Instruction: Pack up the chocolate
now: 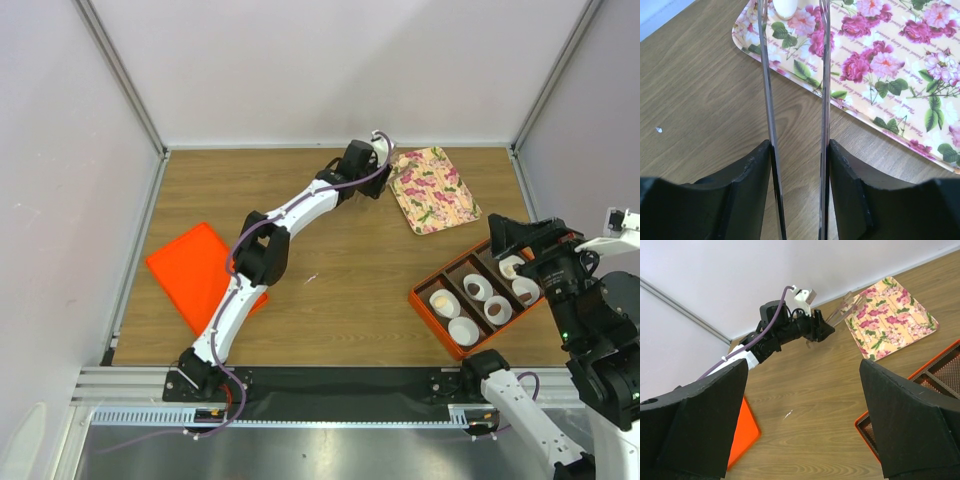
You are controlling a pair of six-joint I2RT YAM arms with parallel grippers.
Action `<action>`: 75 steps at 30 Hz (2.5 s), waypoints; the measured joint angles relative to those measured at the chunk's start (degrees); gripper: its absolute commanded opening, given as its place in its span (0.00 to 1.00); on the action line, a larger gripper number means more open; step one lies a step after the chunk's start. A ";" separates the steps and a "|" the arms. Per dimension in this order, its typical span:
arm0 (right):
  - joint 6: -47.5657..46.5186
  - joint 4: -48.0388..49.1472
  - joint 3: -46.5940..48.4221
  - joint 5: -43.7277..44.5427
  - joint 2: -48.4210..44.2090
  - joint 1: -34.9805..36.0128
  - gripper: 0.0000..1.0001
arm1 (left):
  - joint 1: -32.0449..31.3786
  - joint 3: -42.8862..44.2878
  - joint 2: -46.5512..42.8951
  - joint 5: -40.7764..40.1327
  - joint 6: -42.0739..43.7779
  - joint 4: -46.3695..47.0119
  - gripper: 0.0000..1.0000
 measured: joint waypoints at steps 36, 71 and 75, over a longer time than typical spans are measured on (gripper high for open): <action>-1.81 -0.44 1.09 18.12 -4.22 17.22 0.99 | -0.20 0.50 0.22 3.19 -3.43 -1.79 0.48; -0.96 0.55 0.48 18.34 -3.50 17.86 0.99 | -1.27 -0.81 -4.81 -3.21 0.68 -0.94 0.50; -0.98 0.61 0.48 18.34 -2.86 18.05 0.99 | -1.25 -0.81 -2.73 -3.04 0.63 -1.55 0.50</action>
